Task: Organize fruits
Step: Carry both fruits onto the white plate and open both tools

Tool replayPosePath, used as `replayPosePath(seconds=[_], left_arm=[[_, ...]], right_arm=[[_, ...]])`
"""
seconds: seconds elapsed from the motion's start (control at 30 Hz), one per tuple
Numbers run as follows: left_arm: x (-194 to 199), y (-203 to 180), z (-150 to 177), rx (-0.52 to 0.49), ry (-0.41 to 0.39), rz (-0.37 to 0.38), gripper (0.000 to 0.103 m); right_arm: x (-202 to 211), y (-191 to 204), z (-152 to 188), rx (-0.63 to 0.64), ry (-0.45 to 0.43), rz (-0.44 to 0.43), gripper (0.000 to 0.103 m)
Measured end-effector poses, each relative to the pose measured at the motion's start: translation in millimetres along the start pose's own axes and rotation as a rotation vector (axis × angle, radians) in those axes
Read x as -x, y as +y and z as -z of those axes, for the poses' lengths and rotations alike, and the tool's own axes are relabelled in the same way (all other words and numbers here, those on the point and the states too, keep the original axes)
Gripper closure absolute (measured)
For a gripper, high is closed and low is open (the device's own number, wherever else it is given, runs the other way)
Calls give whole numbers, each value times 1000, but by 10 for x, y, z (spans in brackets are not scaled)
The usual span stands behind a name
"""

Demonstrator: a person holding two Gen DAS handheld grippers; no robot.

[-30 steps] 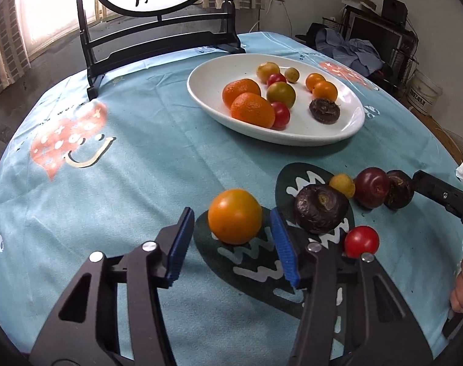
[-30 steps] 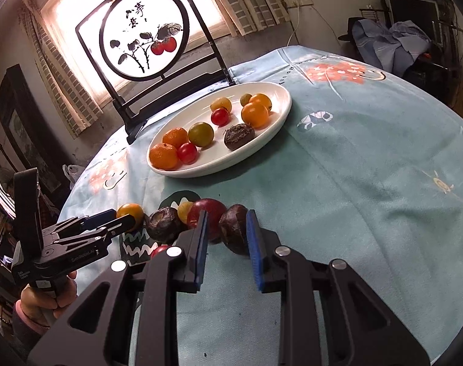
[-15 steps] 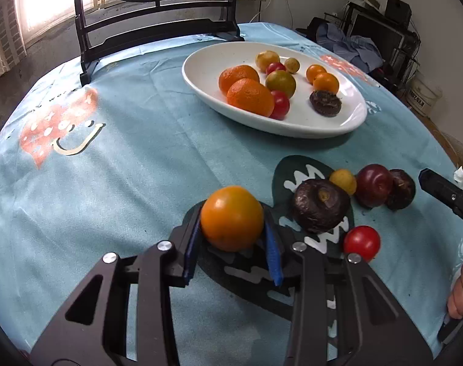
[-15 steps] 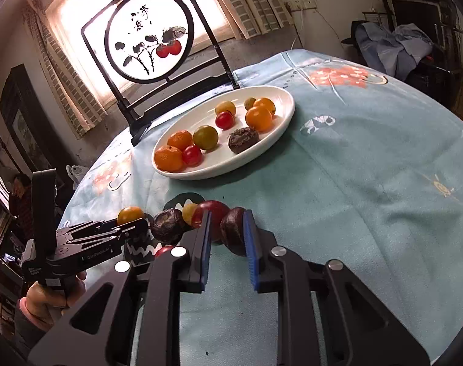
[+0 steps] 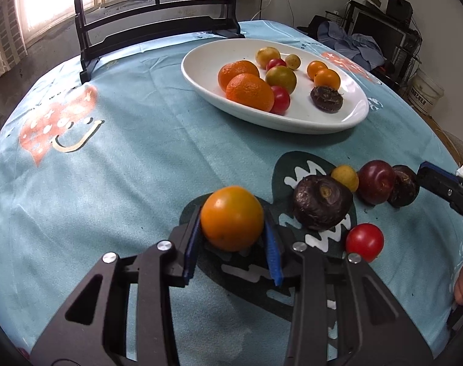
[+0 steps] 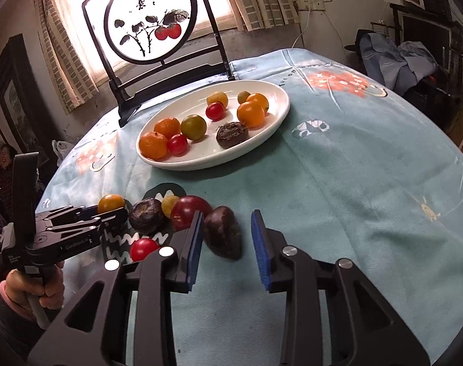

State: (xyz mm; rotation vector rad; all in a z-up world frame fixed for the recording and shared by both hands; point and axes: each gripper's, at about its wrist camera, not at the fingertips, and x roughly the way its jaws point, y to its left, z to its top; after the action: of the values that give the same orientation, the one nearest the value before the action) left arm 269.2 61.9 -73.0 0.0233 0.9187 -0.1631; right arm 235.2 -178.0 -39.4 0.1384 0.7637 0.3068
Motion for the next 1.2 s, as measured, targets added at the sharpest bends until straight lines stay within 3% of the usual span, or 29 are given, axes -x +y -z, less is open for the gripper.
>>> replayPosePath(seconds=[0.03,0.2,0.47,0.6,0.8,0.9,1.0,1.1,1.2], left_arm=[[-2,-8,1,-2,-1,-5,65],[-4,-11,9,-8,-12,-7,65],[-2,-25,13,-14,-14,-15,64],[-1,-26,19,-12,-17,-17,65],[2,7,15,16,-23,-4,65],[48,21,19,32,-34,-2,65],[200,66,-7,77,-81,52,65],[395,44,-72,73,-139,45,65],[523,-43,-291,57,-173,63,65]], right_arm=[[-48,-4,-10,24,16,5,64],[-219,79,25,65,141,-112,63],[-363,144,73,89,206,-120,61],[-312,107,66,75,185,-109,62],[-86,23,-10,10,66,-184,61],[-52,26,-10,9,33,-175,61],[19,37,-44,5,-17,-179,61],[112,64,-93,10,-84,-149,61],[98,89,-281,3,-97,-159,61]])
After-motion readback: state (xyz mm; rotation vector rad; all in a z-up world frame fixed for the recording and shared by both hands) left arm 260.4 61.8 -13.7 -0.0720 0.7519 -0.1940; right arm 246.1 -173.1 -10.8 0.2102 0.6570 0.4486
